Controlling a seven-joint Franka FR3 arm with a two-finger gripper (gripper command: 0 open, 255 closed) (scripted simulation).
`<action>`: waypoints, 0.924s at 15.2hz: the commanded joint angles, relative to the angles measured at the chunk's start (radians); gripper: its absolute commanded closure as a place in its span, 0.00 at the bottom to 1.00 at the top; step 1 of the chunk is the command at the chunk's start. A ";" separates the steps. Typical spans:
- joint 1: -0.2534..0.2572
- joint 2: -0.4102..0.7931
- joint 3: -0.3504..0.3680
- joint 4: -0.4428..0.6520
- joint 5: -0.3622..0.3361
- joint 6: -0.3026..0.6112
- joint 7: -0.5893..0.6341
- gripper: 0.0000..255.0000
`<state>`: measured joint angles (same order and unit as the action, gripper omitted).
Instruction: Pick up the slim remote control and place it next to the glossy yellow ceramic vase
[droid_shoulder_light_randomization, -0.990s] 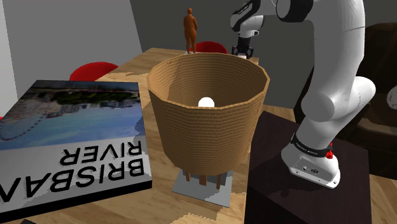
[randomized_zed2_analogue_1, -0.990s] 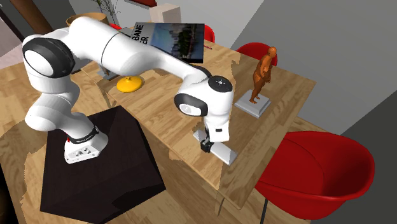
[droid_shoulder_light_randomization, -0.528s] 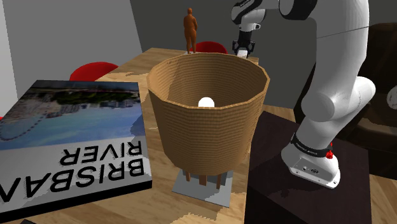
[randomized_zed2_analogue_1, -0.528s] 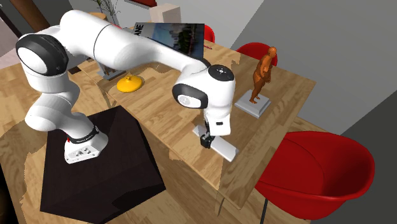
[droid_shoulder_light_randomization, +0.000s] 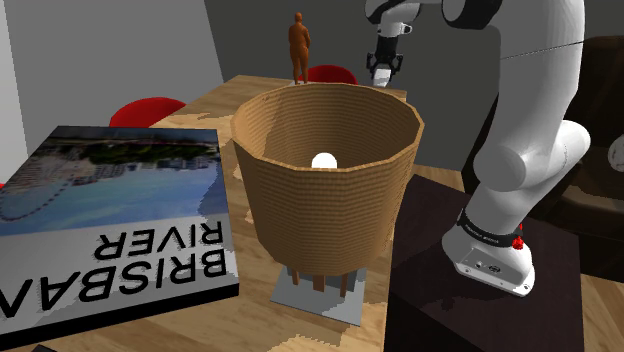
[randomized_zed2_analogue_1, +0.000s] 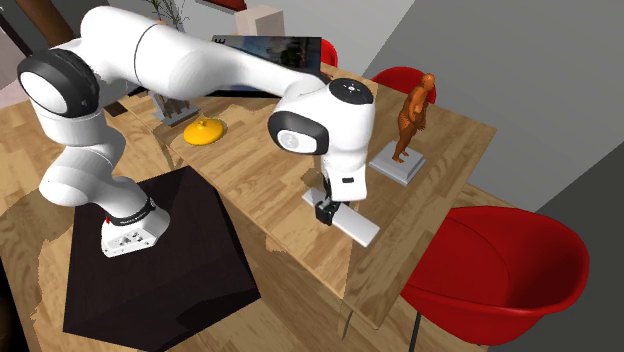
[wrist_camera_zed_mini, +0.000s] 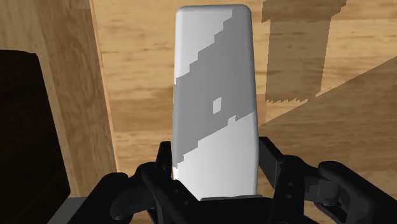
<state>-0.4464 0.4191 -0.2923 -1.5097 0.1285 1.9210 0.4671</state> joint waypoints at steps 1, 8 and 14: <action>0.000 -0.005 -0.001 0.021 -0.002 -0.026 0.003 1.00; 0.032 -0.097 -0.002 -0.050 -0.029 -0.043 0.034 1.00; 0.112 -0.324 0.018 -0.349 -0.098 0.040 0.139 1.00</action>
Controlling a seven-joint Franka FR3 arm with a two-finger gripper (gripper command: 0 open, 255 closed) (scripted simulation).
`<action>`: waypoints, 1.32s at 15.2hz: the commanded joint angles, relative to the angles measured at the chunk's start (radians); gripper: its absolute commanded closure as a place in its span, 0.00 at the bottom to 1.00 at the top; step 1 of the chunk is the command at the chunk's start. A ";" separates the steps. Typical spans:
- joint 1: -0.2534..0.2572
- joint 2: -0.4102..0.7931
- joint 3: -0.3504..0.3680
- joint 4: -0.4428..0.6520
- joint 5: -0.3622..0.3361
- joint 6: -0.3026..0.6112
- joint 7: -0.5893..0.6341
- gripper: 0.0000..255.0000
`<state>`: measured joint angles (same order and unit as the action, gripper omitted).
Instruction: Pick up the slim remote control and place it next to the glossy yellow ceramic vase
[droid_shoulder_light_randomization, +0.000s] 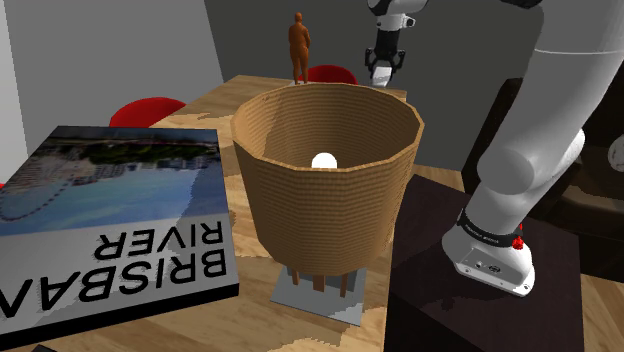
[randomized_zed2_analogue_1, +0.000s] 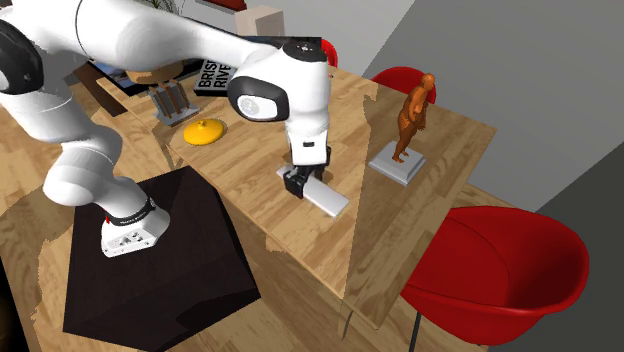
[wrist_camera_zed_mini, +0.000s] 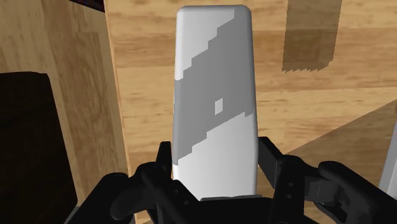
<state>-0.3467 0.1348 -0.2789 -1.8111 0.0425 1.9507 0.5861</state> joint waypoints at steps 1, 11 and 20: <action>0.022 -0.075 0.011 -0.091 -0.023 0.020 0.039 1.00; 0.096 -0.396 0.111 -0.446 -0.090 0.059 0.246 1.00; 0.160 -0.645 0.245 -0.670 -0.063 0.031 0.430 1.00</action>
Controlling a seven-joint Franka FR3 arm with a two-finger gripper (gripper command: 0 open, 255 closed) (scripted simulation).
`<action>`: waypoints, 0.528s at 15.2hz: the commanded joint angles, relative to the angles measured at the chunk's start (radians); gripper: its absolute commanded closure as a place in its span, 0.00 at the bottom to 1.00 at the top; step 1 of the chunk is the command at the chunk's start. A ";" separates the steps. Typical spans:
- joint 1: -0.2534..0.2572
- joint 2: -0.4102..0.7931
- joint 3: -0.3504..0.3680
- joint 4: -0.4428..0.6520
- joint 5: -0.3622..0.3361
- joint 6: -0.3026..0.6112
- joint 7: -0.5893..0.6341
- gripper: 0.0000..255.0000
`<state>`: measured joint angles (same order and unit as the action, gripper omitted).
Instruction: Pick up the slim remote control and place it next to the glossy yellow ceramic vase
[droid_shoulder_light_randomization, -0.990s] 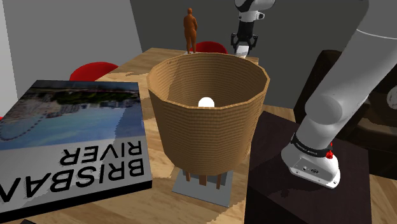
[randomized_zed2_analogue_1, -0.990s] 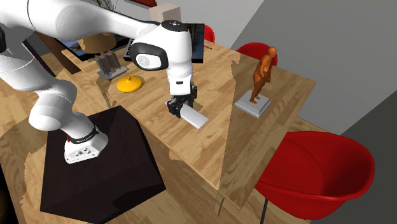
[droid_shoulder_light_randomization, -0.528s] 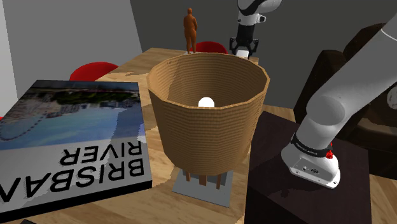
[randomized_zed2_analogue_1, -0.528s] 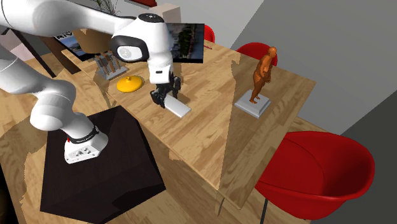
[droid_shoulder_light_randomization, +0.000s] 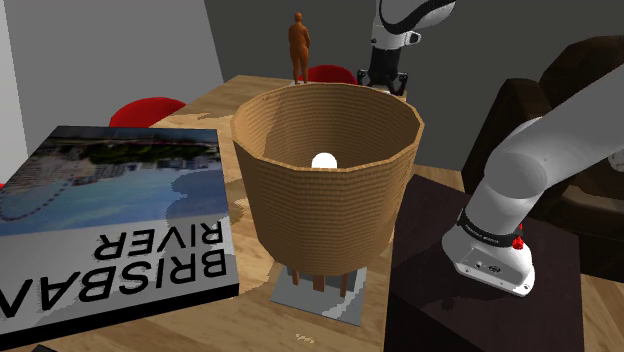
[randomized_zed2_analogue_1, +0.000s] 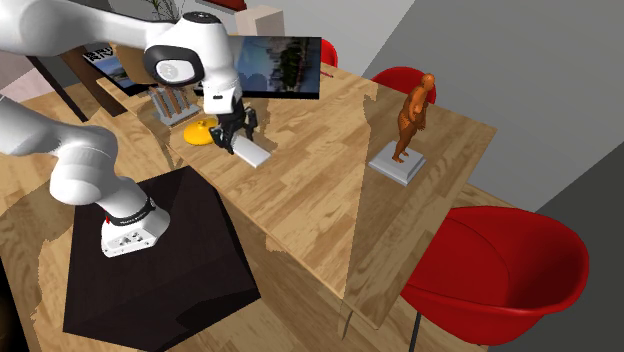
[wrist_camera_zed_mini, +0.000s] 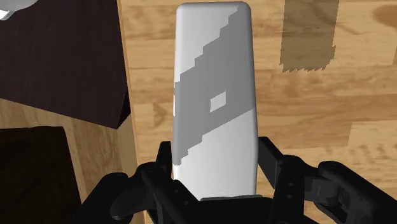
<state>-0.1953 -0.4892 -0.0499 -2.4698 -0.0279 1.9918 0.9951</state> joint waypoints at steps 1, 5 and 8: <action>0.018 -0.046 0.032 -0.031 0.015 -0.016 0.042 1.00; 0.061 -0.140 0.102 -0.098 0.057 -0.042 0.127 1.00; 0.104 -0.207 0.163 -0.139 0.100 -0.067 0.201 1.00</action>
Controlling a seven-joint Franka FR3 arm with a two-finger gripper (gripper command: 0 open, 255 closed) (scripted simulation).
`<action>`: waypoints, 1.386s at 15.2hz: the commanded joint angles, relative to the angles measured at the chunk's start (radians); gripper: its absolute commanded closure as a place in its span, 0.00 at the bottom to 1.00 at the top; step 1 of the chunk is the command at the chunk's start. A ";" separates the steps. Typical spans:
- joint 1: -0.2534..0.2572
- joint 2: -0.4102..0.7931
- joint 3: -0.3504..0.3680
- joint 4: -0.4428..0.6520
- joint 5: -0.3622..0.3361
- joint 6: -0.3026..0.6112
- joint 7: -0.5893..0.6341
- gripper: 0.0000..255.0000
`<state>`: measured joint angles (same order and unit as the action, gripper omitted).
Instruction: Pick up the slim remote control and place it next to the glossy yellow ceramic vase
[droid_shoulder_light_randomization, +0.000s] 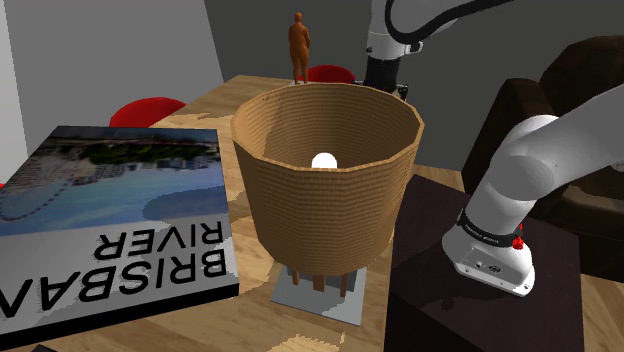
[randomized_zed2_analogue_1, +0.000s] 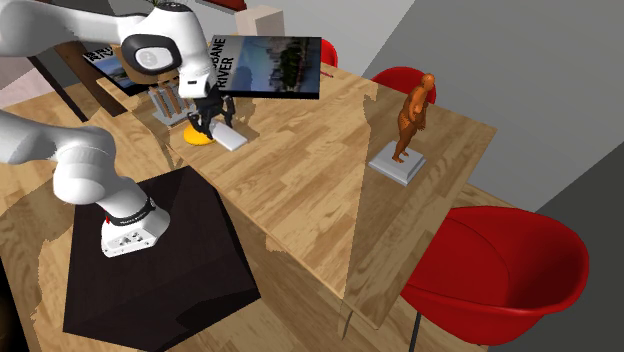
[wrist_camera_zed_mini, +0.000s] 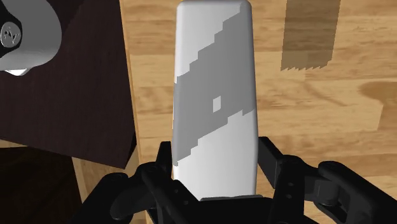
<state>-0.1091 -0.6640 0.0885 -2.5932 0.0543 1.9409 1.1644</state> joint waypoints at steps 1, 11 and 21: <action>0.018 -0.029 0.025 -0.027 0.019 -0.001 0.031 1.00; 0.020 0.016 0.036 -0.136 0.027 0.152 0.031 1.00; 0.022 0.099 0.047 -0.224 0.034 0.323 0.032 1.00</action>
<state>-0.0888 -0.5764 0.1326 -2.8093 0.0864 2.2448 1.1944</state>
